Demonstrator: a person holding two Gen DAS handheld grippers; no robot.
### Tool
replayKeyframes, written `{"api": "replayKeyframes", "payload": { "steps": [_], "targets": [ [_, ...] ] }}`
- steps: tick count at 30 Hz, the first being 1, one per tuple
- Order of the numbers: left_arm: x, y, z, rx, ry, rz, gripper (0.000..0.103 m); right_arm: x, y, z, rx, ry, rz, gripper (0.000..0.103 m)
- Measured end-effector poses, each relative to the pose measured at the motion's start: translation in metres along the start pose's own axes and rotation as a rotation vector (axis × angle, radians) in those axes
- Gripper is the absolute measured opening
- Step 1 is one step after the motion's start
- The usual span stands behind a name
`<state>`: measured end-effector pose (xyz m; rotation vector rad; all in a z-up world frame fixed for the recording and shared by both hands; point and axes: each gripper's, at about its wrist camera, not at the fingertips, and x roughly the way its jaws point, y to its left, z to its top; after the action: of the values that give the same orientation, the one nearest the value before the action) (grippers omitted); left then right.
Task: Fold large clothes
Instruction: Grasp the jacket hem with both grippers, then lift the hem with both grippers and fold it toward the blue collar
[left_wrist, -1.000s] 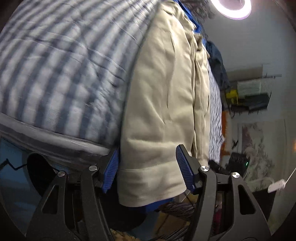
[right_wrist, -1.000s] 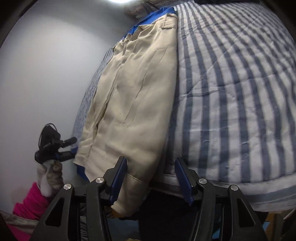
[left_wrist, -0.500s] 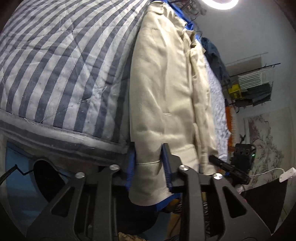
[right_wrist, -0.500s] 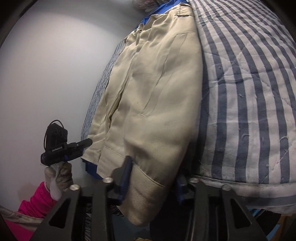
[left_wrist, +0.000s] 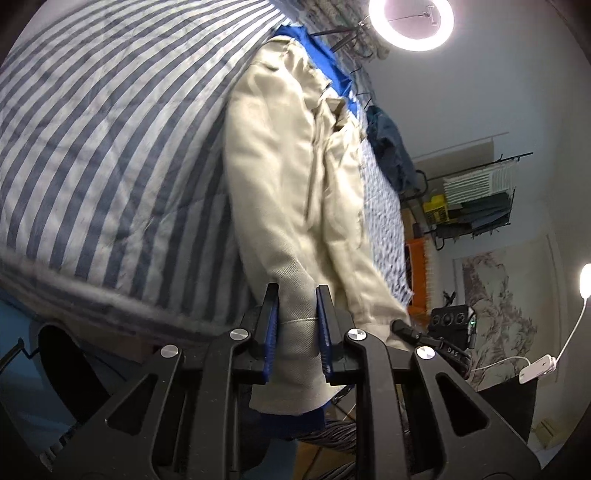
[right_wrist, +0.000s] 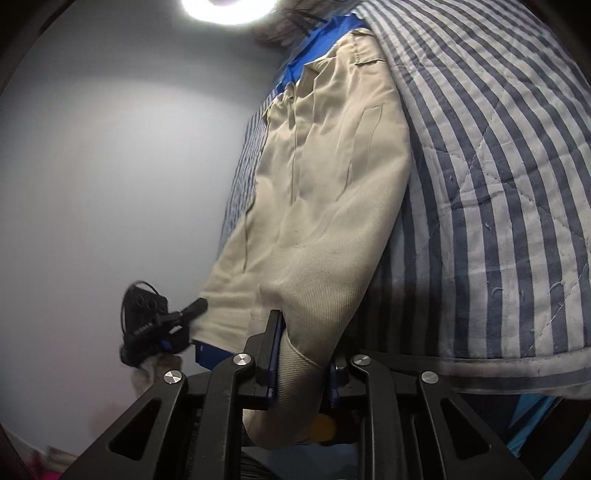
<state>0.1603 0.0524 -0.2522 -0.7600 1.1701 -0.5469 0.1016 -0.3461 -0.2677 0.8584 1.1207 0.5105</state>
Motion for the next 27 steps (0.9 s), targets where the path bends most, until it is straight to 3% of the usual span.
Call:
{"api": "replayKeyframes", "payload": {
  "steps": [4,12,18,27],
  "targets": [
    [0.003,-0.02,0.02,0.014,-0.027,-0.009,0.017,0.0,0.01,0.019,0.024,0.0,0.009,0.019],
    [0.027,-0.048,0.084,0.021,-0.097,0.015,0.016,0.01,0.042,0.084,-0.078,-0.038,-0.082,0.018],
    [0.06,-0.035,0.117,-0.009,-0.103,0.065,0.016,0.031,0.032,0.127,-0.062,-0.06,-0.111,0.018],
    [0.094,-0.01,0.142,-0.048,-0.083,0.142,0.016,0.064,0.0,0.162,0.029,-0.04,-0.15,0.019]
  ]
}}
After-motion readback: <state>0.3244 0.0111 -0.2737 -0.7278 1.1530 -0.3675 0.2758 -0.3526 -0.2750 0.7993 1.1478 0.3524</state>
